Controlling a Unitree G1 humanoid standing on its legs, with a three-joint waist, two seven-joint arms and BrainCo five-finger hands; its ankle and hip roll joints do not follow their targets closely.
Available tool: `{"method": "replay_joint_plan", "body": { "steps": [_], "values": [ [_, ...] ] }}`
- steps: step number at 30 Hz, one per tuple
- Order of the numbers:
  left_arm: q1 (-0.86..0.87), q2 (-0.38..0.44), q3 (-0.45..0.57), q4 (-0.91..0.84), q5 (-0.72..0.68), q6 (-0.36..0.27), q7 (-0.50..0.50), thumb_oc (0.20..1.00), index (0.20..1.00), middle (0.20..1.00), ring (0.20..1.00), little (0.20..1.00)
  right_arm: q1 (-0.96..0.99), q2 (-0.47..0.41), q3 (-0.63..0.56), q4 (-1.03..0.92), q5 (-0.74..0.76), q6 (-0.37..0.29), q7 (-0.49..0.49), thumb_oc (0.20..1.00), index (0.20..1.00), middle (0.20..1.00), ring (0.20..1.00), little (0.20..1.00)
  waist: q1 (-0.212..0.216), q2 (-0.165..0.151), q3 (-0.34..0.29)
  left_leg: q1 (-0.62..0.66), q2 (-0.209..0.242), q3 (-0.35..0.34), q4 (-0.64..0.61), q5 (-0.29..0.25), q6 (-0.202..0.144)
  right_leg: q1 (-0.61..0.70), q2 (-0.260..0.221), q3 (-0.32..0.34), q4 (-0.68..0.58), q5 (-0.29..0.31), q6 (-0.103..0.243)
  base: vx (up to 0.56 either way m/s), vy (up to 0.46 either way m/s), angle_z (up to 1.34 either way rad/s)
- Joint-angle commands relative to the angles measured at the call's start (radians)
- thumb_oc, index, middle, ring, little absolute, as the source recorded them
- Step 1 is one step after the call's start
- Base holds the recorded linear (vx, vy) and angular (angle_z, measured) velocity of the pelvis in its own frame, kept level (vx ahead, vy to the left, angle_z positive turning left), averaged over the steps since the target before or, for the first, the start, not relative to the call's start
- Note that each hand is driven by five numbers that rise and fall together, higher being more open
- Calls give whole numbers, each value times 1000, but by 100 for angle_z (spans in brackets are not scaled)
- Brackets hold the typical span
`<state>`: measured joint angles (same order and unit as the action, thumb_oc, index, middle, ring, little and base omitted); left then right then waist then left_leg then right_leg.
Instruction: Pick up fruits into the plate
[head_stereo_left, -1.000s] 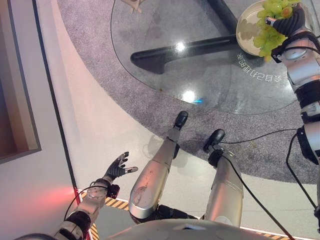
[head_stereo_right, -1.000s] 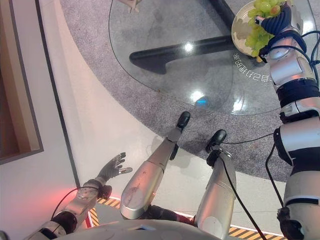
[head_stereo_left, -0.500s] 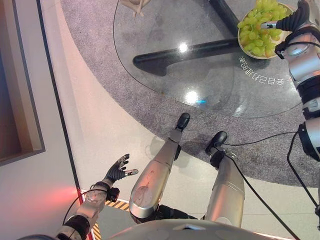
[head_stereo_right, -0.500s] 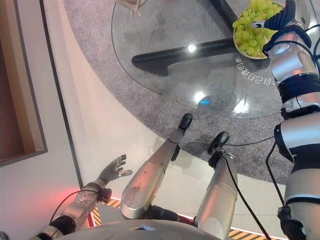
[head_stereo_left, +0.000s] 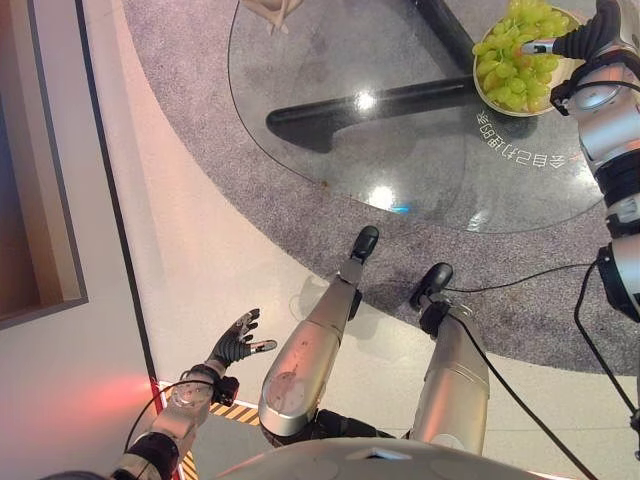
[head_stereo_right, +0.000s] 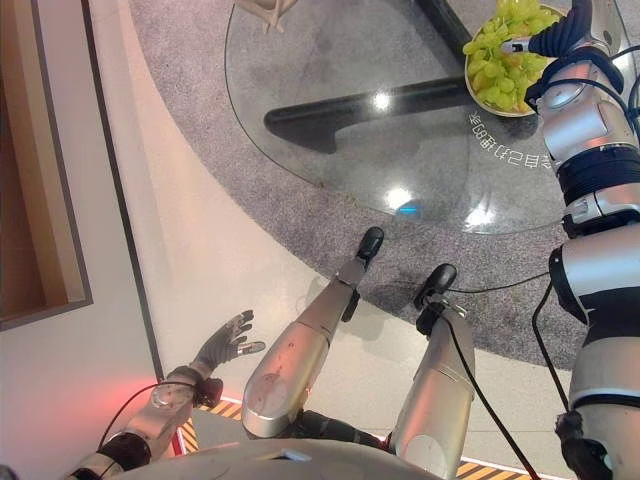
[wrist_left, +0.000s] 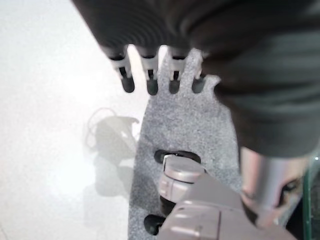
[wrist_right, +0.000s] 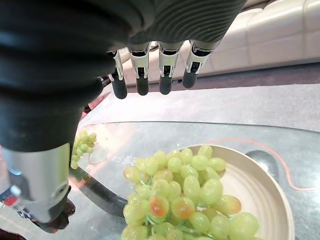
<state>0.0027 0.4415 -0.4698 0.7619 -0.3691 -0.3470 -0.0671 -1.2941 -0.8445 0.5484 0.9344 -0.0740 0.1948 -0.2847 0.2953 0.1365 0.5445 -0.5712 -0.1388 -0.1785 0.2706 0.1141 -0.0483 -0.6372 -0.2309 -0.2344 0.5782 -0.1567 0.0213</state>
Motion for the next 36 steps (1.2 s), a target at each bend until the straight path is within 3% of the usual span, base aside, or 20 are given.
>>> {"method": "replay_joint_plan", "body": {
  "steps": [1, 7, 12, 15, 18, 20, 23, 29, 34, 36],
  "values": [
    [32, 23, 11, 25, -29, -21, -10, 1000, 1000, 1000, 1000, 1000, 66, -63, -48, -103, 83, -74, -10, 1000, 1000, 1000, 1000, 1000, -30, 16, -25, 100, -37, 55, 66, -197, 66, 124, 38, -41, -166, 78, 57, -51, -88, 3],
    [-22, -4, 32, 73, 0, 12, -21, 1000, 1000, 1000, 1000, 1000, 311, 10, -198, -148, 169, -133, 8, 1000, 1000, 1000, 1000, 1000, -62, -24, -25, 241, -5, 65, 13, -200, 57, 284, 55, -34, -241, 83, 59, -42, -101, 5],
    [-65, -37, 42, 120, -18, 58, -24, 1000, 1000, 1000, 1000, 1000, 568, 99, -285, -168, 218, -215, 4, 1000, 1000, 1000, 1000, 1000, -92, -63, -97, 337, 25, 79, -32, -208, 50, 403, 68, -32, -318, 89, 55, 1, -110, -4],
    [-69, -62, 50, 158, 11, 77, 7, 1000, 1000, 1000, 1000, 1000, 727, 167, -317, -175, 248, -258, -2, 1000, 1000, 1000, 1000, 1000, -110, -87, -143, 401, 39, 84, -62, -217, 47, 481, 78, -21, -364, 90, 51, 47, -103, -4],
    [-52, -83, 79, 218, 81, 96, 37, 1000, 1000, 1000, 1000, 1000, 953, 273, -375, -186, 310, -350, 13, 1000, 1000, 1000, 1000, 1000, -143, -117, -228, 491, 54, 85, -147, -205, 46, 568, 101, 4, -433, 97, 53, 91, -108, -2],
    [-30, -93, 95, 241, 120, 110, 46, 1000, 1000, 1000, 1000, 1000, 1045, 330, -410, -178, 385, -355, 44, 1000, 1000, 1000, 1000, 1000, -164, -125, -267, 529, 64, 92, -187, -198, 46, 595, 112, 17, -455, 99, 54, 61, -53, -3],
    [7, -121, 135, 334, 173, 123, 46, 1000, 1000, 1000, 1000, 1000, 1204, 473, -469, -9, 453, -421, 143, 1000, 1000, 1000, 1000, 1000, -206, -132, -351, 616, 82, 128, -257, -193, 45, 655, 140, 52, -499, 100, 54, 73, -47, -7],
    [33, -163, 215, 418, 216, 147, 42, 1000, 1000, 1000, 1000, 1000, 1311, 577, -536, 226, 528, -436, 324, 1000, 1000, 1000, 1000, 1000, -257, -128, -404, 710, 93, 183, -325, -199, 44, 728, 162, 94, -566, 112, 50, -12, -11, -22],
    [45, -184, 256, 447, 235, 171, 51, 1000, 1000, 1000, 1000, 1000, 1357, 607, -526, 292, 467, -411, 343, 1000, 1000, 1000, 1000, 1000, -282, -121, -425, 742, 94, 210, -344, -207, 45, 755, 164, 107, -603, 123, 50, -24, 3, -29],
    [58, -202, 274, 461, 233, 198, 62, 1000, 1000, 1000, 1000, 1000, 1374, 623, -536, 318, 513, -380, 340, 1000, 1000, 1000, 1000, 1000, -300, -117, -433, 749, 100, 229, -352, -211, 44, 757, 170, 123, -610, 125, 51, -68, 1, -14]
  ]
}}
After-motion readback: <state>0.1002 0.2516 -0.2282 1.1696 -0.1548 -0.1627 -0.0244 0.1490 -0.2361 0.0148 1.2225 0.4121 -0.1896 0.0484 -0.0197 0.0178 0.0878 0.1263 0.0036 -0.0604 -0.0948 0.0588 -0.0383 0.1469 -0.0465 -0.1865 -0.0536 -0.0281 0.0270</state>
